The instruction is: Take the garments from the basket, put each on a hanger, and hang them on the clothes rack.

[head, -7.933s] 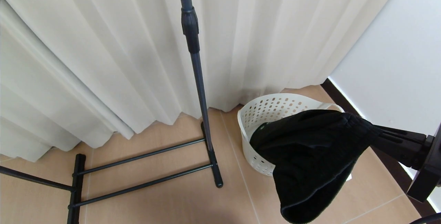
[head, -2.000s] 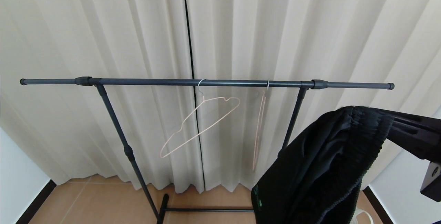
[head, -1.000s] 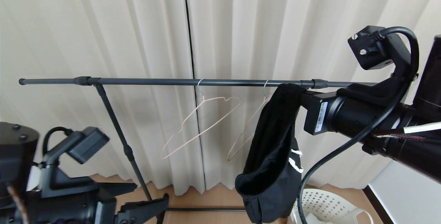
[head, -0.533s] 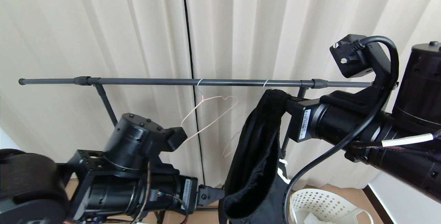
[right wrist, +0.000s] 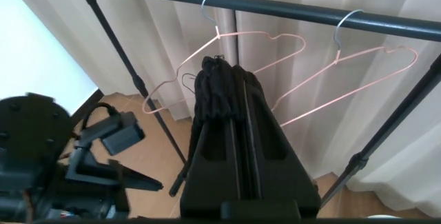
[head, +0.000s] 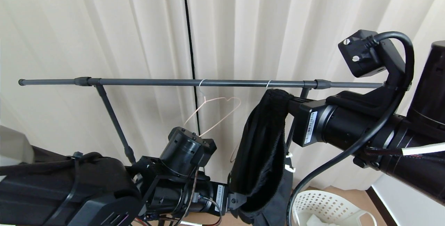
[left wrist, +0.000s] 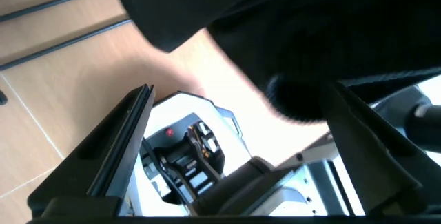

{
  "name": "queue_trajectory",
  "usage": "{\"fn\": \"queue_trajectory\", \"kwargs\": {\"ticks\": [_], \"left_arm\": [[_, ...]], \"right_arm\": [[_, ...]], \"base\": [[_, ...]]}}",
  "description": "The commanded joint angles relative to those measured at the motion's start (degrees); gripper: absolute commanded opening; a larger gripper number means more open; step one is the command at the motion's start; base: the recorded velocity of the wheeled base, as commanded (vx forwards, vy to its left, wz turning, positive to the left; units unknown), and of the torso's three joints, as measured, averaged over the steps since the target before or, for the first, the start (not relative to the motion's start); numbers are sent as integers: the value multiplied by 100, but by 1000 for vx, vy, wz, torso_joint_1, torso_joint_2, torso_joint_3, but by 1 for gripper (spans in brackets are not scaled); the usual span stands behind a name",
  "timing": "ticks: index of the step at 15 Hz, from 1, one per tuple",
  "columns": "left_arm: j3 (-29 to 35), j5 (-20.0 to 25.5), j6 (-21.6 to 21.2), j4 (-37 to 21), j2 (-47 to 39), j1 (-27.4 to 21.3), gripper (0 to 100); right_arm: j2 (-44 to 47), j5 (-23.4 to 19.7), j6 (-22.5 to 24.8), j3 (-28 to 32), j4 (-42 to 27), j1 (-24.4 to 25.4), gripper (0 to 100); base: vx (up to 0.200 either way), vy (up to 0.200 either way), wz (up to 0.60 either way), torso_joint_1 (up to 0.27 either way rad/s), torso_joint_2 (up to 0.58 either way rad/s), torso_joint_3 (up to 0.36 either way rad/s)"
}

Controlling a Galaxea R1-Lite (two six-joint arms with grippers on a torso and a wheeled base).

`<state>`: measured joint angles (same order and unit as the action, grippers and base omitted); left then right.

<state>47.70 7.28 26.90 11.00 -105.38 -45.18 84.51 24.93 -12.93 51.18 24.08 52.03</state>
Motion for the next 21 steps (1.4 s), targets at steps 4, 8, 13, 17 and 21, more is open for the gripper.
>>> {"fn": "queue_trajectory", "kwargs": {"ticks": [4, 8, 13, 17, 21], "left_arm": [[-33, -7, -10, 78, -159, -61, 100], [-182, 11, -27, 447, 35, -263, 100], [-173, -7, -27, 676, -141, -281, 100], [-235, -165, -36, 720, -97, -527, 100], [-235, -165, -54, 1036, -115, -606, 100]], "right_arm": [[-83, 3, 1, -11, -8, 9, 0], [-66, 3, 1, -38, -8, 0, 0], [-83, 47, 10, 6, 1, 0, 0], [-66, 38, 10, 33, 1, 0, 0], [-57, 38, -7, 33, 1, 0, 0]], "base": [[0, 0, 0, 0, 0, 0], [0, 0, 0, 0, 0, 0], [0, 0, 0, 0, 0, 0], [0, 0, 0, 0, 0, 0], [0, 0, 0, 0, 0, 0]]}}
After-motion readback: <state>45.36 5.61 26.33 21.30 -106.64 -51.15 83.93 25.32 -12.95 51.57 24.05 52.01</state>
